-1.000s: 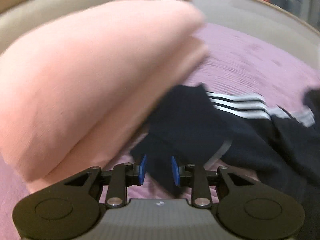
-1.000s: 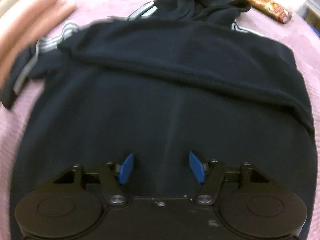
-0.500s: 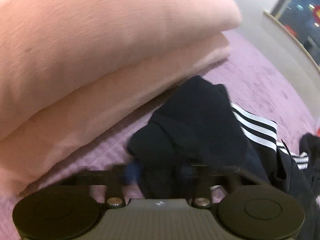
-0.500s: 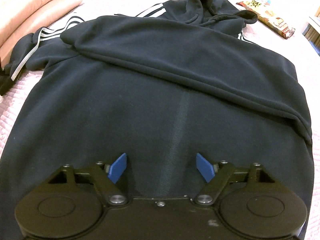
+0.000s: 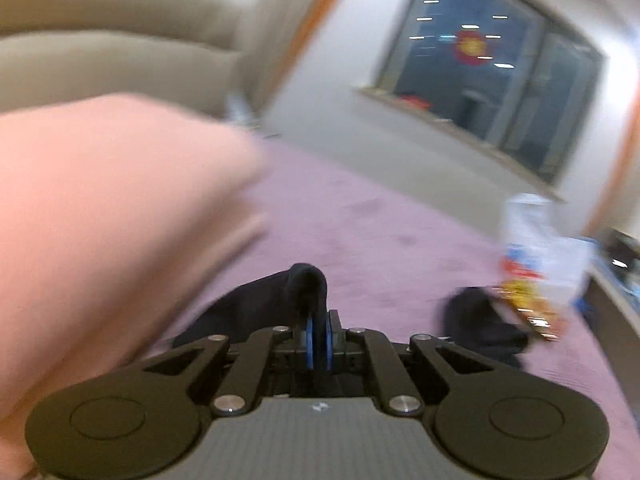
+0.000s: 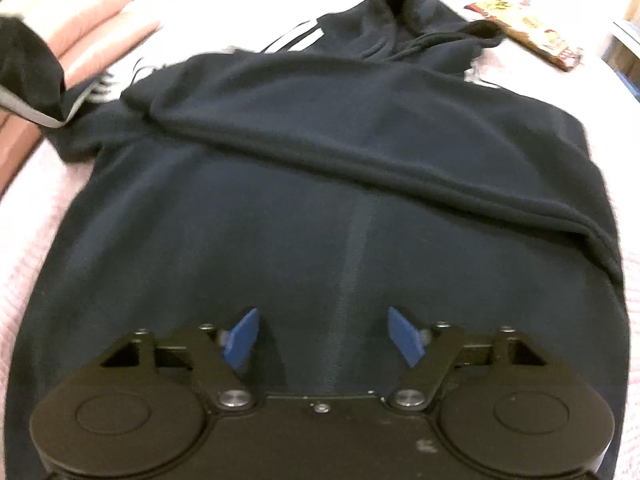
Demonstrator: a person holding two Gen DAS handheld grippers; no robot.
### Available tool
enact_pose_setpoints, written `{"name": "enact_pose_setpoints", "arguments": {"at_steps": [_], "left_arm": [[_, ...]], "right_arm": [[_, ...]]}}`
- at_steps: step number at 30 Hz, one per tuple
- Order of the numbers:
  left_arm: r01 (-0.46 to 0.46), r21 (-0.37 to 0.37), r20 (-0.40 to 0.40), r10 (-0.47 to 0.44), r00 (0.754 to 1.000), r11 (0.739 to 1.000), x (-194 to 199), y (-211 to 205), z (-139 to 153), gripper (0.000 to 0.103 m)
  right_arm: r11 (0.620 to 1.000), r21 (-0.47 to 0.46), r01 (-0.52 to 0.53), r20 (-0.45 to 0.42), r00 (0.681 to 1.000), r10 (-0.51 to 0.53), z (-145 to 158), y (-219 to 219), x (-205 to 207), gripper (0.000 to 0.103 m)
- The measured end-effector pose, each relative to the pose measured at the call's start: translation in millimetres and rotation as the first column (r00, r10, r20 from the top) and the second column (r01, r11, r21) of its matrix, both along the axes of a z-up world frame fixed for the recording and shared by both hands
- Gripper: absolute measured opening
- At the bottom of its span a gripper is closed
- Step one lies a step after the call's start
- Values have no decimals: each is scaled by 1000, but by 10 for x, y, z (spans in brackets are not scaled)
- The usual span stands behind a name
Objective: Fold large clothes
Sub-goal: 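Fold the held sleeve across the hoodie body with the left tool, release, then grasp the hoodie hem with both tools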
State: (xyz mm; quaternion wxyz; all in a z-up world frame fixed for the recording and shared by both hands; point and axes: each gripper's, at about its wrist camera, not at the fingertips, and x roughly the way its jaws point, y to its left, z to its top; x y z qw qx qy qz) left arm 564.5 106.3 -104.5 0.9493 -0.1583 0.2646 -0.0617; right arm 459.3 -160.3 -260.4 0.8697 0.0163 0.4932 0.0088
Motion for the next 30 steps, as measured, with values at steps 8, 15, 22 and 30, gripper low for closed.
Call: {"name": "enact_pose_setpoints", "arguments": {"at_steps": [8, 15, 22, 30], "left_arm": [[460, -122, 37, -459, 888, 880, 263, -1910, 6, 17], [530, -32, -241, -521, 819, 847, 239, -2308, -820, 43], [343, -65, -367, -343, 865, 937, 32, -1312, -1216, 43], [212, -39, -375, -210, 903, 977, 130, -765, -1127, 43]], "right_arm": [[977, 29, 212, 81, 974, -213, 364, -720, -174, 84], [960, 66, 271, 95, 956, -277, 331, -1146, -103, 84], [920, 305, 244, 177, 935, -307, 329, -1312, 542, 90], [858, 478, 186, 123, 953, -275, 219, -1418, 1470, 58]]}}
